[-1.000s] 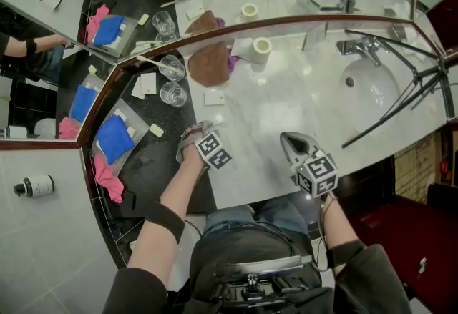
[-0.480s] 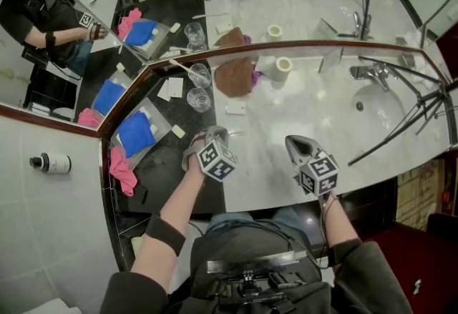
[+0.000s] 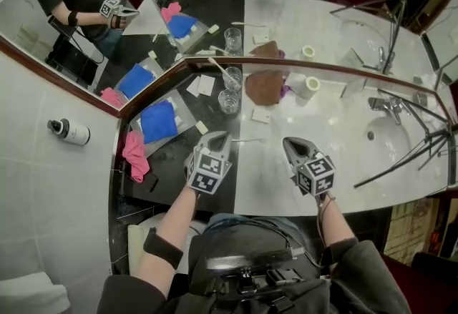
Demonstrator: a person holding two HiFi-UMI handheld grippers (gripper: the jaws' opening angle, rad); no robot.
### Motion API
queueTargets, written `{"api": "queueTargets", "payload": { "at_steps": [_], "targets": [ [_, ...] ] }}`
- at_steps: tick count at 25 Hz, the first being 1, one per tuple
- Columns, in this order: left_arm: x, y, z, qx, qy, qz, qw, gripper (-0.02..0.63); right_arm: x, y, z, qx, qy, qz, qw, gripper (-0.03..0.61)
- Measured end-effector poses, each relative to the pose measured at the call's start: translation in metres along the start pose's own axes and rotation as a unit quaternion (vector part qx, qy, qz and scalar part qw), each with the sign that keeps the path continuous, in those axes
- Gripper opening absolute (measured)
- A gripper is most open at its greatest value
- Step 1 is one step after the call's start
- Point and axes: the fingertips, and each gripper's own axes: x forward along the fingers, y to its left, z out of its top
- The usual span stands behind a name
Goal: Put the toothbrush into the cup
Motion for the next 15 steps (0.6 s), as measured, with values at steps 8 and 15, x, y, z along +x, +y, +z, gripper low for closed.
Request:
{"api": "queueTargets", "payload": {
  "at_steps": [8, 15],
  "targets": [
    [-0.058, 0.048, -0.018, -0.124, -0.092, 0.026, 0.9877, 0.003, 0.029, 0.038, 0.026, -0.016, 0.0, 0.037, 0.999, 0.02],
    [-0.083, 0.068, -0.044, -0.18, -0.099, 0.051, 0.9773, 0.002, 0.036, 0.051, 0.034, -0.029, 0.001, 0.044, 0.999, 0.02]
  ]
}}
